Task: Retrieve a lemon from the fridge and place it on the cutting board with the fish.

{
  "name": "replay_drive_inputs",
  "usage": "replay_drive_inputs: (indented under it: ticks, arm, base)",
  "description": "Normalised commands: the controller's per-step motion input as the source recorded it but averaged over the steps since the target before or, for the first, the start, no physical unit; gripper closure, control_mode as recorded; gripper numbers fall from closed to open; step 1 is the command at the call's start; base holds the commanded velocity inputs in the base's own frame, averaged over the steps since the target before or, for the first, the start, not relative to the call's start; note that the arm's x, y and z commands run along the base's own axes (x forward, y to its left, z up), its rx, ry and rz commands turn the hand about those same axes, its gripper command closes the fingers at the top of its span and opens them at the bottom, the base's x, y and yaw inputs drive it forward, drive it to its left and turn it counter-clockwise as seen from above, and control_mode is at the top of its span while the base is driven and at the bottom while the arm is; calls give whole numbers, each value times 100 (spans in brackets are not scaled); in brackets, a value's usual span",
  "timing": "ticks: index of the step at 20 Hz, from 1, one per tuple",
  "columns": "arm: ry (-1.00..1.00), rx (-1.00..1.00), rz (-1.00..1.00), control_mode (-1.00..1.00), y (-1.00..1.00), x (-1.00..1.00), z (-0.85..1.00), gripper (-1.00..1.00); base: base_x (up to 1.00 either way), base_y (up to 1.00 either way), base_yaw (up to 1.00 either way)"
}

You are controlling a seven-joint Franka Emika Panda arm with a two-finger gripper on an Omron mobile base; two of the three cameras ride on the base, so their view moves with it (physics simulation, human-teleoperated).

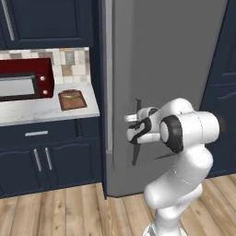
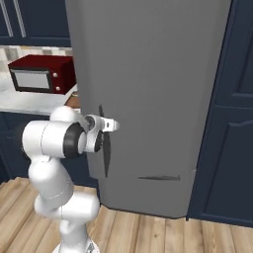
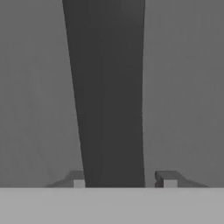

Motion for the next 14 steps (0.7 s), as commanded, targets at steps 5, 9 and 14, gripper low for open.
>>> replay_drive_inputs:
  ticks: [5, 9, 14]
  arm:
    - [0, 22, 15, -100, -100, -100, 23, 100]
    - [1, 32, 20, -100, -100, -100, 28, 100]
    - [13, 24, 17, -100, -100, -100, 48, 100]
  base:
    - [0, 0, 0]
    - [0, 0, 0]
    - [0, 0, 0]
